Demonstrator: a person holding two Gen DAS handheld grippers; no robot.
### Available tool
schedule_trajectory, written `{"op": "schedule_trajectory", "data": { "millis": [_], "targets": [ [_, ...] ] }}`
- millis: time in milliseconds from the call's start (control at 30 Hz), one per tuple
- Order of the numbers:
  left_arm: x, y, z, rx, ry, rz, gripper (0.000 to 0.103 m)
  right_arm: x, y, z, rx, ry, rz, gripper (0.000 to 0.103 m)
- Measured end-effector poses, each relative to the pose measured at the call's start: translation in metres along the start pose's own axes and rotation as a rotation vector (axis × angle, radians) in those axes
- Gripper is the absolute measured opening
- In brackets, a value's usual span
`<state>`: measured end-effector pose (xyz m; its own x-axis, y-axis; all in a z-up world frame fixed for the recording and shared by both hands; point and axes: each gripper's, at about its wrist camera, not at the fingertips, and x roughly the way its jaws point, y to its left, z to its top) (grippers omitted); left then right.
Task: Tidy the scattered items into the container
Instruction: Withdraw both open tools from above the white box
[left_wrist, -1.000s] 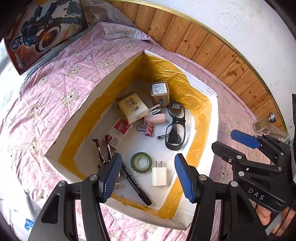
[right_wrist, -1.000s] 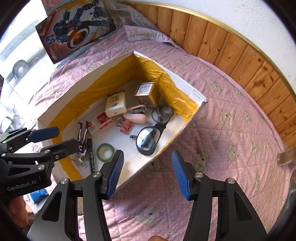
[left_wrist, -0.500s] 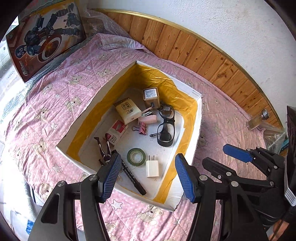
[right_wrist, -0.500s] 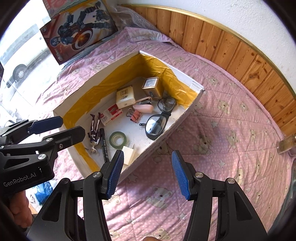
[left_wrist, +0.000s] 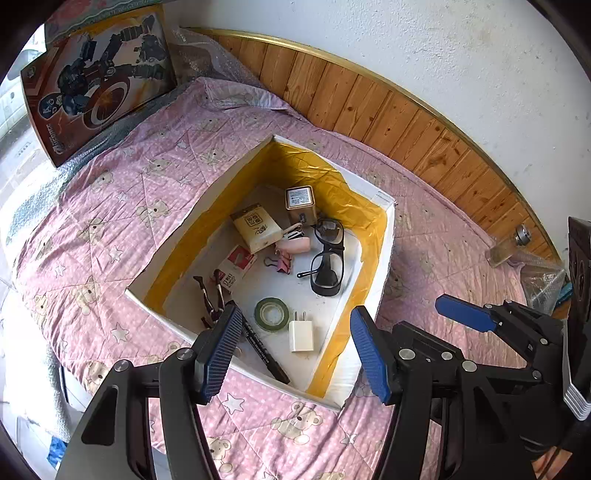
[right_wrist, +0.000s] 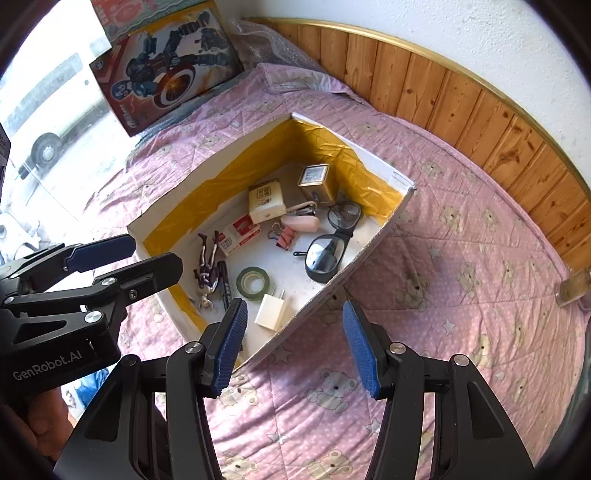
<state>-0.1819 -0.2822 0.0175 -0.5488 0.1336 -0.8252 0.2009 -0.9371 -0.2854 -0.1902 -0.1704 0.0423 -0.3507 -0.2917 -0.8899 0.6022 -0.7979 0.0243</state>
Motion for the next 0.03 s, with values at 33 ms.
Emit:
{"op": "schedule_trajectory", "data": {
  "millis": [33],
  "targets": [
    [-0.0004,0.0003,-0.0001,-0.002,0.0,-0.002,0.062,-0.0005,0.0001,0.0008,0.001,0.002,0.002,0.057]
  ]
}}
